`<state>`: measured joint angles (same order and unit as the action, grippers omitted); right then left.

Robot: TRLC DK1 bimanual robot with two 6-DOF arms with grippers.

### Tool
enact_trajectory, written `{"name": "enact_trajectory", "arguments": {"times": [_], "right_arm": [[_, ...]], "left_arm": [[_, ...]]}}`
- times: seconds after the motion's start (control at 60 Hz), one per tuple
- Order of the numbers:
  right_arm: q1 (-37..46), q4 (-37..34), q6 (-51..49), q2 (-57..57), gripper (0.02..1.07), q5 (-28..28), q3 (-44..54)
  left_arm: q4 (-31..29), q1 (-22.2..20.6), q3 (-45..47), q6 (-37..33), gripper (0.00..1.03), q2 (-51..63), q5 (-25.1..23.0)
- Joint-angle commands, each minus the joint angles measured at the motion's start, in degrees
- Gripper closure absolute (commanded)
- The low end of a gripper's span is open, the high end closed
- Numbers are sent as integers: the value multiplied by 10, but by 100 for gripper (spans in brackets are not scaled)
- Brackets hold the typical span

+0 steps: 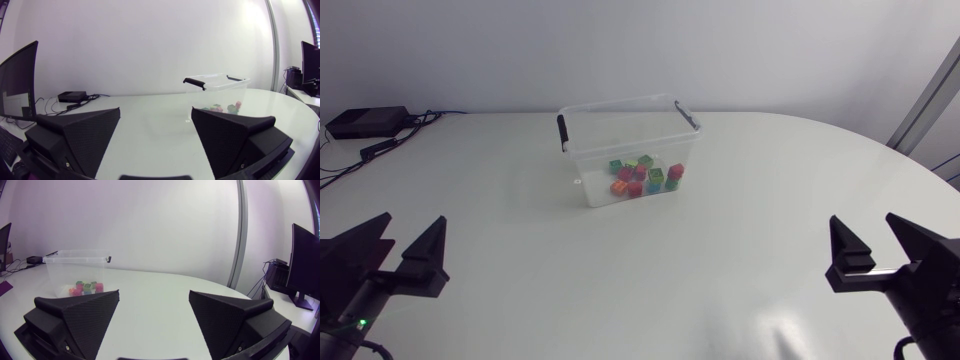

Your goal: Place the duplo bricks in the container

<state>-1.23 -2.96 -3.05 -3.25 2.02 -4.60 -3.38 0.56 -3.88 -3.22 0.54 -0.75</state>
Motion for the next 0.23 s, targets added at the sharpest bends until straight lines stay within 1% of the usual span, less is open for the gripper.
{"name": "enact_trajectory", "arguments": {"times": [0.0,0.05,0.217], "right_arm": [[9,22,25,22,6,-13,34],[12,30,30,32,6,-20,46],[12,30,30,32,6,-20,46]], "left_arm": [[24,-5,30,27,4,-5,6],[34,-6,39,32,4,-5,8],[34,-6,39,32,4,-5,8]]}}
